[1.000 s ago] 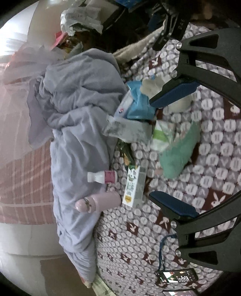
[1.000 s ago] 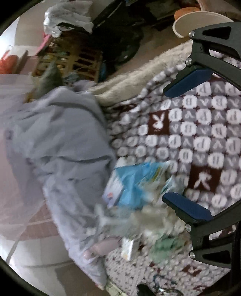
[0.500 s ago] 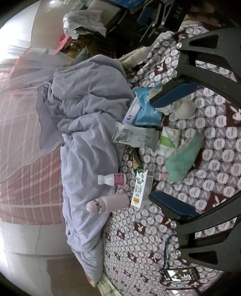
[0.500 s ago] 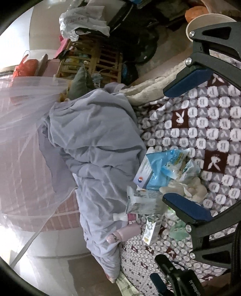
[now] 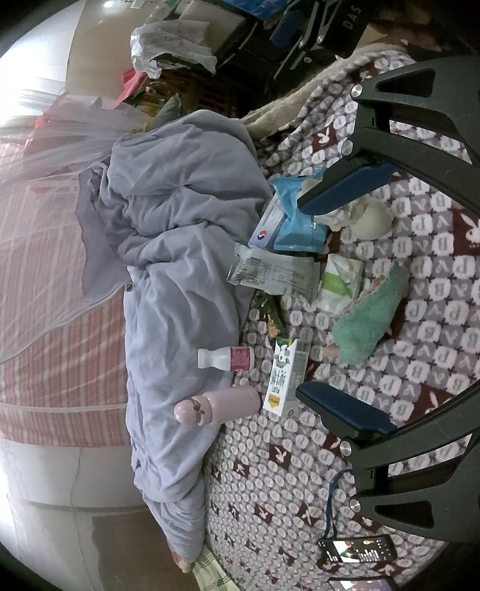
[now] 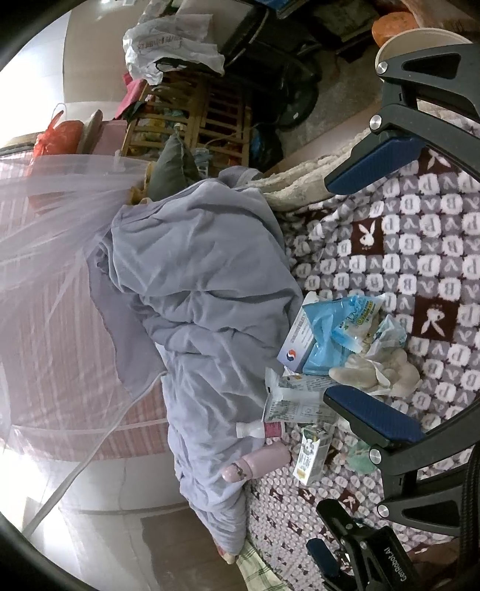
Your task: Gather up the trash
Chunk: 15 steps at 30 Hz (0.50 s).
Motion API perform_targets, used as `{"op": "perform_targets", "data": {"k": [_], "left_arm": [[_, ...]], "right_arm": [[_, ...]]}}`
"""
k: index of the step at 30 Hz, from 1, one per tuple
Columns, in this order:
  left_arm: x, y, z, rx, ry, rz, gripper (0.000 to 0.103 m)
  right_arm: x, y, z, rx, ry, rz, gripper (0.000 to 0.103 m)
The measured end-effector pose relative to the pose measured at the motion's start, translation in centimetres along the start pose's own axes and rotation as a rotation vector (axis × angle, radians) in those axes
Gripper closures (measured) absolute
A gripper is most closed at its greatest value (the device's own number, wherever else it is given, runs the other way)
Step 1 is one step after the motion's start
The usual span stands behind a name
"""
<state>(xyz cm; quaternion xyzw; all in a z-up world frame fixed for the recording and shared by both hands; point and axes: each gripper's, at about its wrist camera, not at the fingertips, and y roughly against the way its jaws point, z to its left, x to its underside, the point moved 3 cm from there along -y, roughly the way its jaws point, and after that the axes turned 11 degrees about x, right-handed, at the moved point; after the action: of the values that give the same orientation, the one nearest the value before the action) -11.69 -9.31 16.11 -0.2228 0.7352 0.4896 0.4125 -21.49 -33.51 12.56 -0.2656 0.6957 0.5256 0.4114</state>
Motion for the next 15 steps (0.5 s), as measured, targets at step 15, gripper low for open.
{"op": "perform_targets", "data": {"k": [15], "left_arm": [[-0.39, 0.05, 0.02, -0.009, -0.006, -0.016, 0.012]], "right_arm": [[-0.28, 0.09, -0.11, 0.0, 0.001, -0.009, 0.001]]}}
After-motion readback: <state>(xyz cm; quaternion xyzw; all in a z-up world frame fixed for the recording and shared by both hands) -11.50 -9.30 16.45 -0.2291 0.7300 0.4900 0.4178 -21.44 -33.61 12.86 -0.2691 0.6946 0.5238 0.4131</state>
